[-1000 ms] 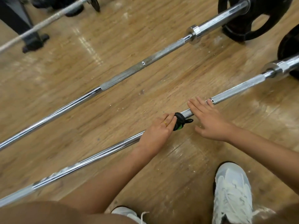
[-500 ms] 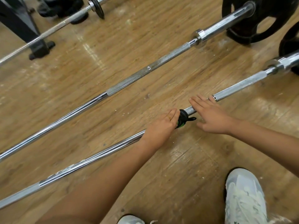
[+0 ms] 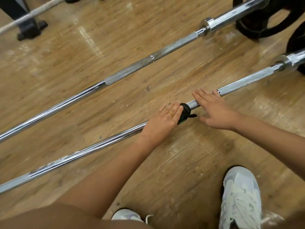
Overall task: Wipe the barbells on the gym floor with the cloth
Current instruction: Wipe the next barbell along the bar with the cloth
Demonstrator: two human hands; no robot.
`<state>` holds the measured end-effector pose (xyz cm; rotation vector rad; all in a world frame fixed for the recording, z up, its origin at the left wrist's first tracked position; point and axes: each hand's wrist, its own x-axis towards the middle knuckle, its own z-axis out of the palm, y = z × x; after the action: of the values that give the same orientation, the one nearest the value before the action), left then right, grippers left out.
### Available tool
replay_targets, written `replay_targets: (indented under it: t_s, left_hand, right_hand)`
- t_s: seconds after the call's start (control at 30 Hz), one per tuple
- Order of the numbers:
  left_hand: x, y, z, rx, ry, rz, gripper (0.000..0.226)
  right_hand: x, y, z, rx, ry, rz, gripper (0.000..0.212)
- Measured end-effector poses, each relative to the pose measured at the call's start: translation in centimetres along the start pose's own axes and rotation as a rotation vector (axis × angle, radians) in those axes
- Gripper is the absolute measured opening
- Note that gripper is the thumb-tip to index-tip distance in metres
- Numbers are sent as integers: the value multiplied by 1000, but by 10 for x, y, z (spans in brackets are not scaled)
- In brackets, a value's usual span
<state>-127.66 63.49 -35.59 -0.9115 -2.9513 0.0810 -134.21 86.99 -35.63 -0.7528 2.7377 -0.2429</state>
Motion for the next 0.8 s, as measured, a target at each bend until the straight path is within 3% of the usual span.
replay_targets:
  t_s: [0.13,0.33,0.8]
  left_hand:
    - [-23,-2,7,-64,7,-51,63]
    - [6,2,-2,-2,14,19,59]
    - [-38,2,-3,-120,-23,-105,66]
  right_hand:
    - [-2,4,1,-6,-6,-18,97]
    - [-1,-3,8,6,41,7,97]
    - [-10,7,20,11,113,-24,95]
